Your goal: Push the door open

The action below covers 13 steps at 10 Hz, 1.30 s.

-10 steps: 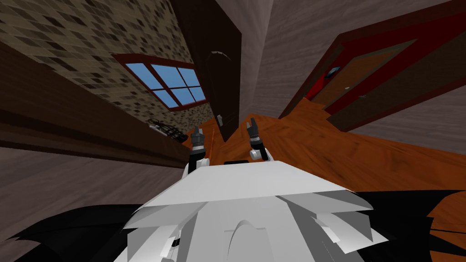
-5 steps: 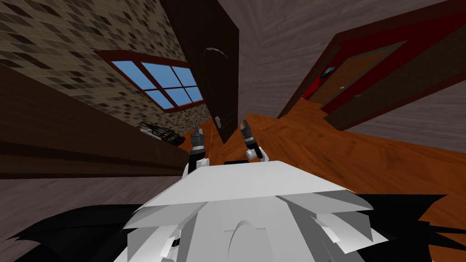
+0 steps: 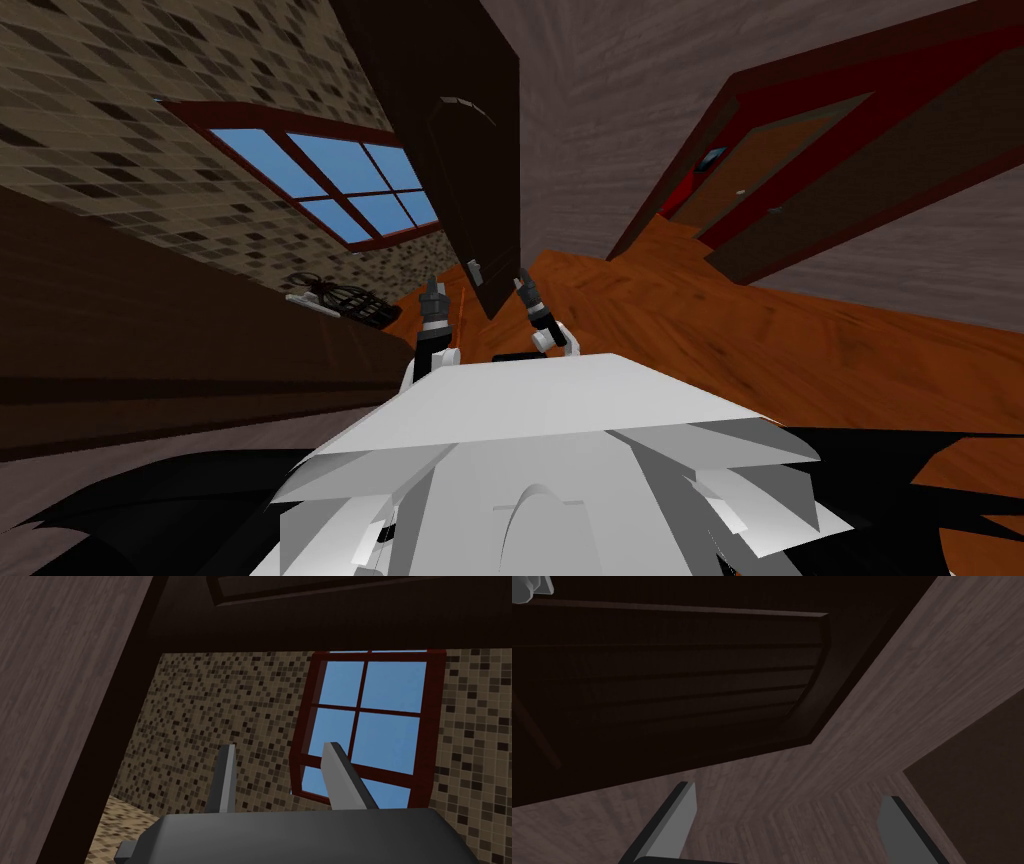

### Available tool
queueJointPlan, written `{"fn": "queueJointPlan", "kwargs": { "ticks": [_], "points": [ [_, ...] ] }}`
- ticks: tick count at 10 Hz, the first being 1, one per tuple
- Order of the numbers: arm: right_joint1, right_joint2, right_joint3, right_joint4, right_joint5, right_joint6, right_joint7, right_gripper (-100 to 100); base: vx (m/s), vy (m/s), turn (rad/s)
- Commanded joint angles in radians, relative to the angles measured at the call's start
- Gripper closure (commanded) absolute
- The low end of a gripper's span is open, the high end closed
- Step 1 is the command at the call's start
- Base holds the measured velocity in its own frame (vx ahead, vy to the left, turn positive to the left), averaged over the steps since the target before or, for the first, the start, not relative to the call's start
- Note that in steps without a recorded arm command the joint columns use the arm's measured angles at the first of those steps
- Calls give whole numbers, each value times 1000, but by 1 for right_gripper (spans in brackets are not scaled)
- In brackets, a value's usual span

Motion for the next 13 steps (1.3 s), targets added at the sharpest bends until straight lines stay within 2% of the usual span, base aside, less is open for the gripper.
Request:
{"fn": "queueJointPlan", "kwargs": {
  "ticks": [1, 13],
  "points": [
    [-25, -4, 27, 38, -5, 1, -15, -100, 97, 9, -45],
    [-188, -9, 245, 263, -32, 43, -98, -100, 102, 1, -52]
  ]
}}
